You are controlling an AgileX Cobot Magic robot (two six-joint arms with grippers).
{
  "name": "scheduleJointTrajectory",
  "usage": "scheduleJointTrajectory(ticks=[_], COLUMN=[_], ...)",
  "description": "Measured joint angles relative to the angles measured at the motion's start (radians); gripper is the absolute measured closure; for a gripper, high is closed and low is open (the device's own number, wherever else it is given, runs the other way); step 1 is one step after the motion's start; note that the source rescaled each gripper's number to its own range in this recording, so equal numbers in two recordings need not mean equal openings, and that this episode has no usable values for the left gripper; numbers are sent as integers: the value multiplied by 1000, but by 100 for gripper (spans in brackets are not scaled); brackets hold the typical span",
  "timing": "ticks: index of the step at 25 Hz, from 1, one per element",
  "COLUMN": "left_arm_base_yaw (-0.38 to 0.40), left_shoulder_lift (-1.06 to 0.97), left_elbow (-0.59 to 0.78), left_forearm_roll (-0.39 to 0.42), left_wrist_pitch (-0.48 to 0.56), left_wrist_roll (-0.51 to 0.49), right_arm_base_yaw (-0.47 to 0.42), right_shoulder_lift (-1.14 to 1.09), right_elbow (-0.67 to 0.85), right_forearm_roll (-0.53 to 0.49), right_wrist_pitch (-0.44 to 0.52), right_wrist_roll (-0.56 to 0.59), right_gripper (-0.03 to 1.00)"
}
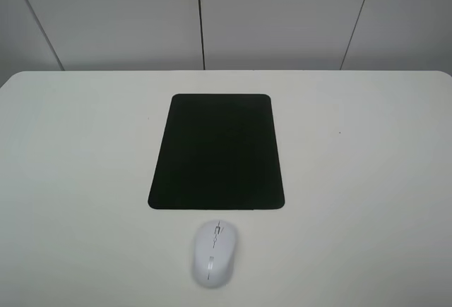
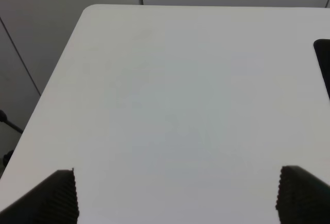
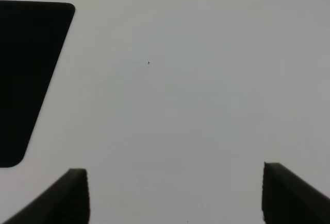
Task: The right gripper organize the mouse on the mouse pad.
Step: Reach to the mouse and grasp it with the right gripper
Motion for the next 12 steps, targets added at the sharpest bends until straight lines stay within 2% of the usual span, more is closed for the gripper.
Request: scheduleJointTrajectory(ticks=[12], left_arm_base_yaw=[0], left_shoulder_lift=[0], left_elbow=[0], left_forearm_roll=[0], left_wrist_pitch=[0], left_wrist_roll=[0], right_arm_base_yaw=[0], right_shoulder_lift=[7], right_elbow=[0], right_forearm_roll=[0], right_wrist_pitch=[0], right_wrist_roll=[0], right_gripper=[64])
